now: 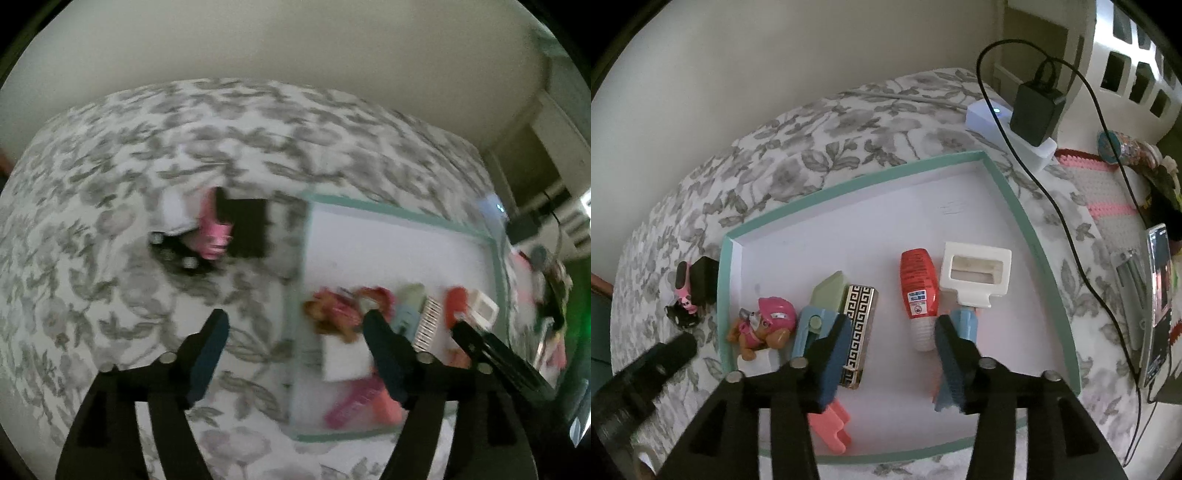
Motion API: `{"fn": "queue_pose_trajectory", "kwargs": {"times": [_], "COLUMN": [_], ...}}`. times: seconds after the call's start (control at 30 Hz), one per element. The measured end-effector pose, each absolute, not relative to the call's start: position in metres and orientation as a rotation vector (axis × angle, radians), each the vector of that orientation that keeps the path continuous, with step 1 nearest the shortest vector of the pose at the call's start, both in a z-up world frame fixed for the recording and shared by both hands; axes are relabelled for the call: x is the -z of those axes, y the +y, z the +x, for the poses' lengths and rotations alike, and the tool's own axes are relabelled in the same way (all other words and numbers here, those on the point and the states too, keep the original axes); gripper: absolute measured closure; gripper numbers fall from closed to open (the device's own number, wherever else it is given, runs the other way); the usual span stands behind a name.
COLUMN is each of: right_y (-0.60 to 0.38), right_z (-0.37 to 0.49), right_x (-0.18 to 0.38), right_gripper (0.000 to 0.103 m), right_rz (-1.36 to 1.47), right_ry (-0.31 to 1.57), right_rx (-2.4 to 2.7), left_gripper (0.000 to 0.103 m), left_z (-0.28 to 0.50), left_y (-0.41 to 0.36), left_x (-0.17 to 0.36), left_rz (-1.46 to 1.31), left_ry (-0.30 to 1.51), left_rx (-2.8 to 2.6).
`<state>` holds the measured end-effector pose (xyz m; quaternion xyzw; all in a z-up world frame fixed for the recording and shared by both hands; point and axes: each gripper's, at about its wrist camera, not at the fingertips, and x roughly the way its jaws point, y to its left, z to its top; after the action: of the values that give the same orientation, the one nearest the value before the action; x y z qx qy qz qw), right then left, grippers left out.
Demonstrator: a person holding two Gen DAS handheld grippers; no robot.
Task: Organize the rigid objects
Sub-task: 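Move the left gripper back toward the black toy car and white watch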
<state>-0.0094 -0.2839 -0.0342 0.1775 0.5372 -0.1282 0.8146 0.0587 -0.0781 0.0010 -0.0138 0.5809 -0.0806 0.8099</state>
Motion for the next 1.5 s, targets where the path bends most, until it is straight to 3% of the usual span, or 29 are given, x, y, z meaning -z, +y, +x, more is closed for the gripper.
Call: {"fn": "queue_pose_trajectory", "kwargs": {"times": [0.13,0.23,0.43,0.5,1.23,1.5], "right_y": [-0.280,-0.279,-0.271,-0.267,-0.223,-0.207], "right_z": [-0.008,-0.007,-0.005,-0.005,0.006,0.011], "right_x": [0.034,0.036,0.037,0.036,0.035,0.026], "right_gripper": [0.034,0.027,0.011,0.000,0.000,0.000], "right_rz": [0.361,0.360,0.341,0.329,0.216,0.271], "right_ry": [1.138,1.138,1.127,1.114,1.072,0.968], "right_rx": [0.270,0.264,0.230,0.218,0.106,0.023], "left_gripper": [0.020,0.010,0.009,0.009,0.009,0.009], "left_z": [0.066,0.072,0.078,0.079,0.092,0.096], "left_y": [-0.054,-0.037,-0.009,0.000,0.056,0.076], "left_x": [0.003,0.007,0.008,0.009,0.011,0.012], "left_rz": [-0.069,-0.111,-0.199,-0.233,-0.407,-0.469], "left_ry": [1.247,1.251,1.238,1.237,1.170,1.142], "left_rx": [0.111,0.067,0.005,-0.013,-0.058,-0.084]}}
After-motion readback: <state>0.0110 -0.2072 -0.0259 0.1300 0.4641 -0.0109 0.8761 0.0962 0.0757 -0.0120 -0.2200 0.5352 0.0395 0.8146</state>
